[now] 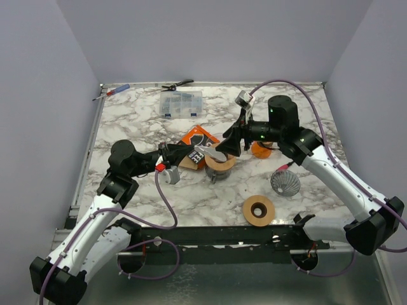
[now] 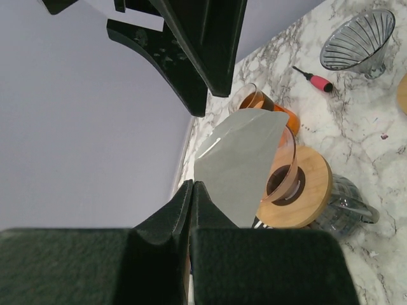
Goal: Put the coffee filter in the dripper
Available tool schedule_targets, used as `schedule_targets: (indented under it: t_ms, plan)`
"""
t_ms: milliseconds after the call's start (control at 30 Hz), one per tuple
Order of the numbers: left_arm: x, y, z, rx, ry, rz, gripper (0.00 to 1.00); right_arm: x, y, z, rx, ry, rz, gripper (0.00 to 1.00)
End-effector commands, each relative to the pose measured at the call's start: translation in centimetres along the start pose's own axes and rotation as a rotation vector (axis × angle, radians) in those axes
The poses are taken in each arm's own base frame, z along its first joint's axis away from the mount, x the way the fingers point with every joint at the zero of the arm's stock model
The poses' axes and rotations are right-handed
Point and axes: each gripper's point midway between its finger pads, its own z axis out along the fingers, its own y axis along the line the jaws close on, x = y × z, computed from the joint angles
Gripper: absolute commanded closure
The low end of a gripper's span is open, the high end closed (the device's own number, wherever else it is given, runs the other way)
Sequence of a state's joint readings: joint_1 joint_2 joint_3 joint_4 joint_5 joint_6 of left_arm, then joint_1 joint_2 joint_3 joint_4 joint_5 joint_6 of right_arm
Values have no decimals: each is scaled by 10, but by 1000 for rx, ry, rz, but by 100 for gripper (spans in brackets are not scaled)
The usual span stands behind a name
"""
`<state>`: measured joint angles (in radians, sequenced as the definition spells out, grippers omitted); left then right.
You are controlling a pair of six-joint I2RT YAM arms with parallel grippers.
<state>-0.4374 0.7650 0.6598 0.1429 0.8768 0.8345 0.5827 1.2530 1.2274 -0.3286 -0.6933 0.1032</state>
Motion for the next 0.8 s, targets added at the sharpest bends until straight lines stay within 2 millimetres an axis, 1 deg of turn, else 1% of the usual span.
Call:
schedule_targets:
  t_ms: [0, 200, 400, 533, 767]
  plan:
    - [-16, 1, -1, 14, -64, 13, 100, 13, -15, 1, 77, 40, -15, 30]
    - [-15, 1, -1, 18, -70, 4, 100, 25, -11, 3, 46, 61, -8, 30]
    - [-15, 0, 1, 24, -76, -5, 100, 31, -10, 7, 27, 72, -2, 30]
    - [-15, -1, 1, 26, -78, -10, 100, 31, -10, 10, 21, 79, -3, 31]
    - [-16, 0, 1, 25, -80, -17, 100, 26, -5, 6, 26, 42, -38, 30]
